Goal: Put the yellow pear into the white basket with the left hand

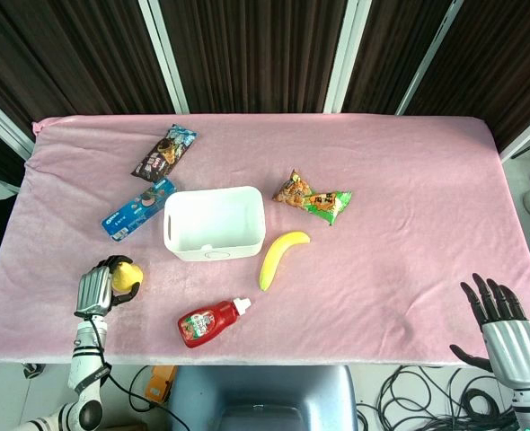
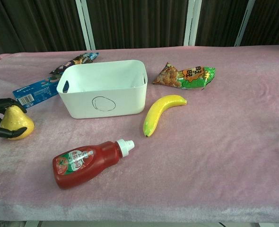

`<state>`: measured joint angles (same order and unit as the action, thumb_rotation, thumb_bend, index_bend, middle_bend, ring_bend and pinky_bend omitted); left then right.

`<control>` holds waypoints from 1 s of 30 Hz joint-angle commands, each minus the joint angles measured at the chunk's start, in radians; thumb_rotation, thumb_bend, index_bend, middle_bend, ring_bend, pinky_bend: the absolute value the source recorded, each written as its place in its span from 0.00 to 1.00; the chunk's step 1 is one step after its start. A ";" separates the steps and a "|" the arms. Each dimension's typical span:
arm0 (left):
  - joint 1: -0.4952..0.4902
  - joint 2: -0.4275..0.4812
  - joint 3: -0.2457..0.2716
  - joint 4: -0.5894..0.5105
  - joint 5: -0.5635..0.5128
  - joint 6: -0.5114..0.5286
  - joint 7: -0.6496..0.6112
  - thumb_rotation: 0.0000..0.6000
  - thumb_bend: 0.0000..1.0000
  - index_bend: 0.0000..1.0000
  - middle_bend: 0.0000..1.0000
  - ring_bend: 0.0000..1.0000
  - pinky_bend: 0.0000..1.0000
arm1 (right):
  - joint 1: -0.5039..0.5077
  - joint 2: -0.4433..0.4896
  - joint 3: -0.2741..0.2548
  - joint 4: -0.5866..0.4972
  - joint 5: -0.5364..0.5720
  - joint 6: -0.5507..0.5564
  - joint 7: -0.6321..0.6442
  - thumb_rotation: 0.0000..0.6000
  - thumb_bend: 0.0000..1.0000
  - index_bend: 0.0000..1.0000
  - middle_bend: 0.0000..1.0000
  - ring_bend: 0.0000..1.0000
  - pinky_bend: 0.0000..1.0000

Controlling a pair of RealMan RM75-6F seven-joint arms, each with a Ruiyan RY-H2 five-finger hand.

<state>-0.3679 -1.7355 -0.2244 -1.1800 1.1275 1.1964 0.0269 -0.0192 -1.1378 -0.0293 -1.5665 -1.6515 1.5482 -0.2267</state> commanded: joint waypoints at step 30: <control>-0.330 -0.109 -0.242 -0.009 0.009 0.034 0.156 1.00 0.37 0.02 0.04 0.12 0.38 | 0.002 0.020 -0.005 -0.002 -0.014 0.009 0.051 1.00 0.10 0.16 0.04 0.04 0.23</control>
<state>-0.6881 -1.8359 -0.4659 -1.1876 1.1415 1.2380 0.1828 -0.0168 -1.1188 -0.0344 -1.5691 -1.6650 1.5565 -0.1765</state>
